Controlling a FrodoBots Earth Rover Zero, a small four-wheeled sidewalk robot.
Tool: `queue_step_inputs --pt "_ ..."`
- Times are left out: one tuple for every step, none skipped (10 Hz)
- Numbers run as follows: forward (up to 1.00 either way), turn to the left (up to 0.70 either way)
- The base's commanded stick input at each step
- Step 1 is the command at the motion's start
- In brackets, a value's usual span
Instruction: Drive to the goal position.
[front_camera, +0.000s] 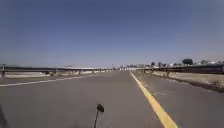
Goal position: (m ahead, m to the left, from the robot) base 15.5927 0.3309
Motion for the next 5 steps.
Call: queue_step_inputs --pt "1.00 0.00" --pt "1.00 0.00" --pt "1.00 0.00" --pt "1.00 0.00" --pt "1.00 0.00"
